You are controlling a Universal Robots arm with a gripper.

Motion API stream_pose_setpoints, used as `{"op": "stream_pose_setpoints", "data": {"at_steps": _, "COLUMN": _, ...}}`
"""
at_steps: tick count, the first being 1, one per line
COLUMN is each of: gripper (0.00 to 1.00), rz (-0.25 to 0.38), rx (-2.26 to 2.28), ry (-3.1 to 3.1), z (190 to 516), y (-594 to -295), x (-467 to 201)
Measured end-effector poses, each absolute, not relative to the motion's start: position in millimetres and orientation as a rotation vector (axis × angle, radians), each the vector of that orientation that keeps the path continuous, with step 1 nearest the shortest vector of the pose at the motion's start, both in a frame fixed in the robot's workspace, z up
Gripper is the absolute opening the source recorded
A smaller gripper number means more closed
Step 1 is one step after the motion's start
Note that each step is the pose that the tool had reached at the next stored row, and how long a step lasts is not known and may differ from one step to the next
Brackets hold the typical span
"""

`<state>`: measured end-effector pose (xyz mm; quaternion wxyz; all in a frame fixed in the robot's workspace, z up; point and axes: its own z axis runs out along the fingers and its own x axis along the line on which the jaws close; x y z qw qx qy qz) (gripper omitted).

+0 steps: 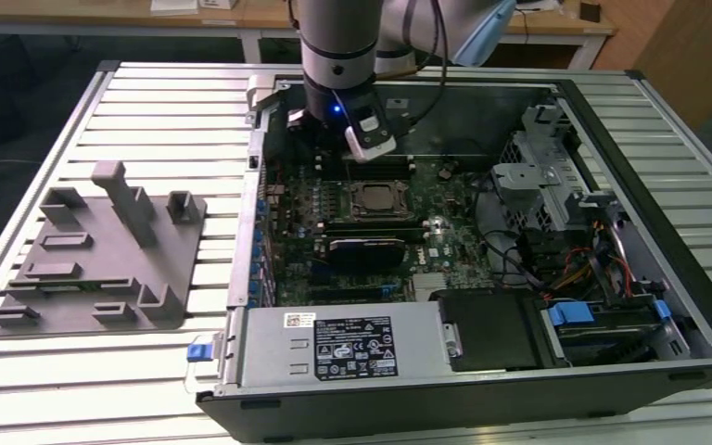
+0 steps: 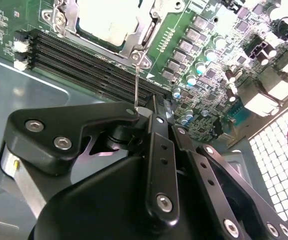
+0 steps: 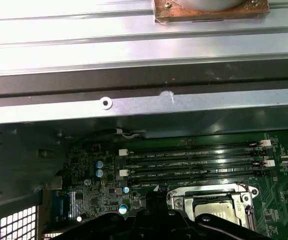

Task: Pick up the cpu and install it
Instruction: 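Install the first cpu locking lever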

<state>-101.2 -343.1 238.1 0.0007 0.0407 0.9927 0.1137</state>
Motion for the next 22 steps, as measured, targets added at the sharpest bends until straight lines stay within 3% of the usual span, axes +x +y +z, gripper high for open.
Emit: {"op": "stream_pose_setpoints", "data": {"at_steps": 22, "gripper": 0.11, "rz": 0.357, "rx": 0.131, "ry": 3.114, "z": 236.8, "y": -343.1, "x": -78.3}}
